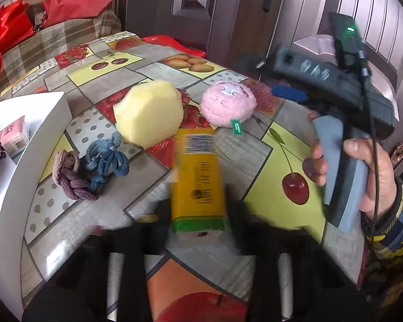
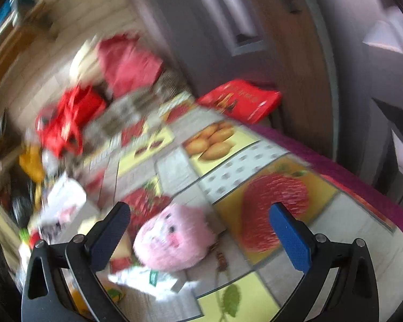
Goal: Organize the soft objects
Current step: 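Grasp the yellow tissue pack with the left gripper while the right grasps the pink plush pig, then lower the yellow tissue pack and pink pig into the white box and open both grippers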
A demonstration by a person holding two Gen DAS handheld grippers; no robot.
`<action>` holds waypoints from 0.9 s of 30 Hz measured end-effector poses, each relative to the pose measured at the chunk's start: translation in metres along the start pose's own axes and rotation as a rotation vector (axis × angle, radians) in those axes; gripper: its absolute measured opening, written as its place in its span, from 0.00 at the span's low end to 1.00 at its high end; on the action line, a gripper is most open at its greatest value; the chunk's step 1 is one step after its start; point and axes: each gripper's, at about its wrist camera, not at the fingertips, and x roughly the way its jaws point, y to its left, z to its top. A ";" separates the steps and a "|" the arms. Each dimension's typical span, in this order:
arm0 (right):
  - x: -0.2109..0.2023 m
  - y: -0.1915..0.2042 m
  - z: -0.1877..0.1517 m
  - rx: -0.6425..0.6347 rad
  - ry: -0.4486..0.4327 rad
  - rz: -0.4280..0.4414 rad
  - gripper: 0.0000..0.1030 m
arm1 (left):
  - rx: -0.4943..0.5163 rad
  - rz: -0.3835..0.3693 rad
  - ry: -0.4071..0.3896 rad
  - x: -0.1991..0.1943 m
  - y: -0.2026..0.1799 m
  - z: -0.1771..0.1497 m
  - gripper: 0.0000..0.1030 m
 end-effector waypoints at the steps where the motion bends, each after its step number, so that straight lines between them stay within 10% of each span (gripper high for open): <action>1: 0.007 0.009 -0.001 -0.051 0.036 -0.020 1.00 | -0.004 -0.009 -0.004 -0.002 0.002 -0.001 0.22; 4: 0.025 0.026 -0.005 -0.148 0.129 -0.060 0.99 | -0.031 0.008 -0.047 -0.011 0.009 -0.002 0.22; 6: 0.039 0.031 -0.007 -0.180 0.207 -0.059 0.73 | -0.036 0.023 -0.067 -0.016 0.012 -0.004 0.22; 10: 0.041 0.033 -0.011 -0.207 0.243 -0.031 0.62 | -0.052 0.027 -0.111 -0.027 0.019 -0.005 0.22; 19: -0.038 0.020 -0.014 -0.130 -0.145 0.029 0.61 | -0.064 0.153 -0.343 -0.069 0.028 -0.001 0.22; 27: -0.031 0.084 -0.031 -0.268 -0.138 0.140 0.61 | -0.163 0.298 -0.437 -0.099 0.073 -0.004 0.22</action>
